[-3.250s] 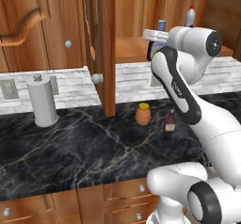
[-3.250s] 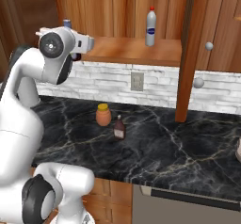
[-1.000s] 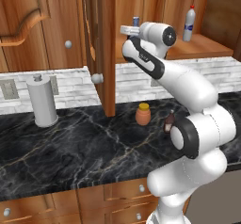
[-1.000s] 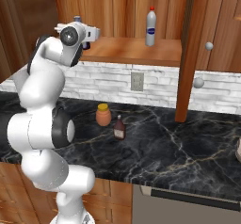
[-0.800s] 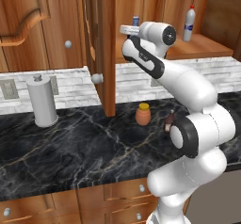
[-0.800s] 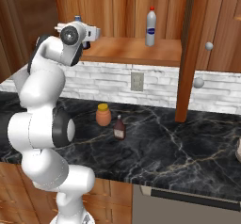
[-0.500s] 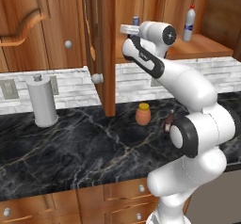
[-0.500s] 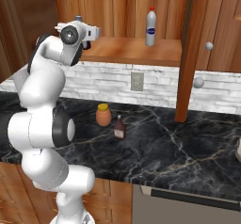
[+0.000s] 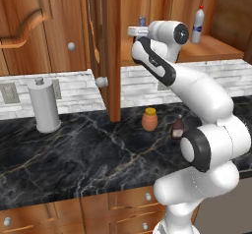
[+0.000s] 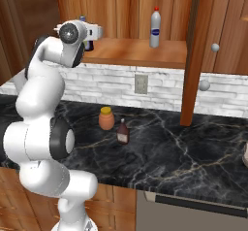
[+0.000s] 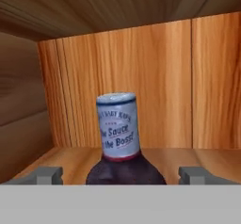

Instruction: Pick the ketchup and condiment bottle from the counter and place them in the cabinet.

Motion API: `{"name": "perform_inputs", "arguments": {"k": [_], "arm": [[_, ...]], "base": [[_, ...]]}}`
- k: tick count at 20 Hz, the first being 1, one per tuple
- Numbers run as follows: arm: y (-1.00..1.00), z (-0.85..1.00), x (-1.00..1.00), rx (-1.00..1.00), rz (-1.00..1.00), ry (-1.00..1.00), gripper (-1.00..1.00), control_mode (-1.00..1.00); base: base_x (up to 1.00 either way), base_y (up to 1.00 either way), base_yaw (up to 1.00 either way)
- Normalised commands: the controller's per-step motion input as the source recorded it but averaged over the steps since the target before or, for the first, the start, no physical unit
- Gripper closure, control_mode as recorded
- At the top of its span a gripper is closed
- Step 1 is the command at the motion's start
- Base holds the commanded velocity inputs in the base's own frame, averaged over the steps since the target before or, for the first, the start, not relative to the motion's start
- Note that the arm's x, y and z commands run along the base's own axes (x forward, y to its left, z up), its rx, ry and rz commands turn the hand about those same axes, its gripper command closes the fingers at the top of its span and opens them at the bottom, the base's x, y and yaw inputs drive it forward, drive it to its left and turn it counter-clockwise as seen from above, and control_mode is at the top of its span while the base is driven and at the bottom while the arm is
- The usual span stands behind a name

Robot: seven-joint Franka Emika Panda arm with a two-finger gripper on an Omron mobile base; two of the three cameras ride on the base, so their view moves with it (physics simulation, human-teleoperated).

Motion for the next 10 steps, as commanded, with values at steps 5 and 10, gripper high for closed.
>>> {"name": "perform_inputs", "arguments": {"k": [5, 10], "arm": [[-0.06, -0.02, -0.82, -0.14, 0.0, 0.06, -1.0, -1.0], [-0.12, -0.04, -0.92, -0.16, 0.0, 0.11, -1.0, -1.0]], "base": [[0.0, 0.0, 0.0], [0.0, 0.0, 0.0]]}}
